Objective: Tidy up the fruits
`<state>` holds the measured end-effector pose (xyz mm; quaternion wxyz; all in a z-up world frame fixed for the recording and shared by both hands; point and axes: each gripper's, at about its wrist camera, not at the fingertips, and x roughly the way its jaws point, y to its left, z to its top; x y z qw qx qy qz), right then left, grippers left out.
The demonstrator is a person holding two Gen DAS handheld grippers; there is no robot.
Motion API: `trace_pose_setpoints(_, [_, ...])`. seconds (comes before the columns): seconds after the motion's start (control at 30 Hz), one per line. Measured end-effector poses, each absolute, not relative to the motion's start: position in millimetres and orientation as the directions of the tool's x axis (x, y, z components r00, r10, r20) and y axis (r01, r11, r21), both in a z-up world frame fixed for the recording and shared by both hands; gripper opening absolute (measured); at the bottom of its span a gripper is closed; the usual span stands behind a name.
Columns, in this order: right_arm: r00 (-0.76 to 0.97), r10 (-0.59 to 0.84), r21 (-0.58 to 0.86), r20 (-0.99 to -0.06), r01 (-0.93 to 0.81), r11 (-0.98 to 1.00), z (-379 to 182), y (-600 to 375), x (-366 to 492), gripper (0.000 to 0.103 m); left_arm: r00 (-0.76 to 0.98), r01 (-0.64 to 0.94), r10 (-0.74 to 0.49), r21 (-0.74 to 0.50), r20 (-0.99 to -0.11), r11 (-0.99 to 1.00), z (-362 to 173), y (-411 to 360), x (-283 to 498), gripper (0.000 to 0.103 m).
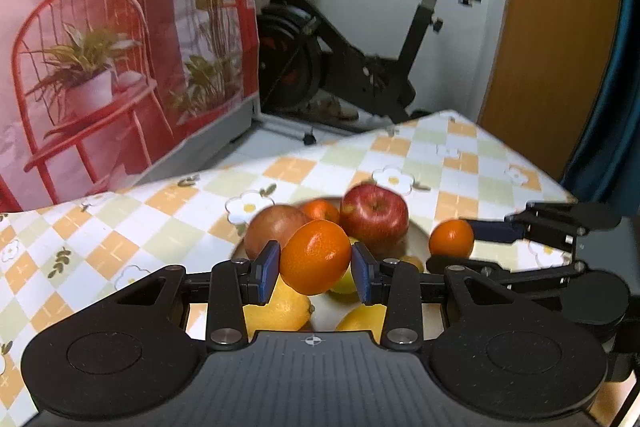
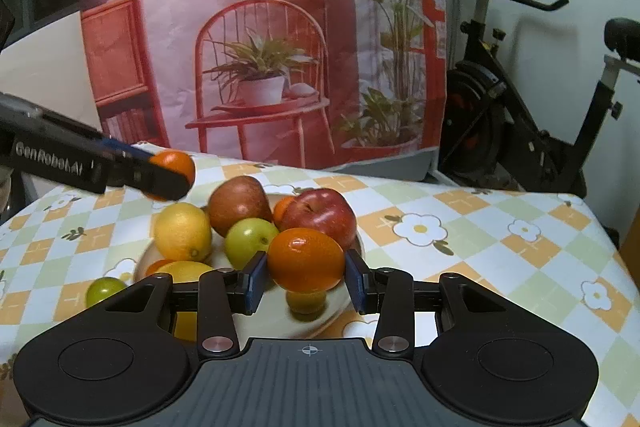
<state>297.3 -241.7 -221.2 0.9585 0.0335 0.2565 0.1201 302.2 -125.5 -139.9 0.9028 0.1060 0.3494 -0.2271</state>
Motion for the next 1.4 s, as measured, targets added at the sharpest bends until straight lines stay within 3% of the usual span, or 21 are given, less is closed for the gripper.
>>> trace_pose_setpoints(0.87, [0.836, 0.242, 0.147, -0.493, -0.194, 0.970, -246, -243, 320, 0.043, 0.609, 0.490, -0.323, 0.024, -0.724, 0.871, -163, -130, 325, 0.042])
trace_pose_setpoints(1.4, [0.853, 0.264, 0.213, -0.450, -0.185, 0.960, -231, -234, 282, 0.044, 0.663, 0.415, -0.312, -0.013, -0.681, 0.910, -139, -90, 302, 0.044])
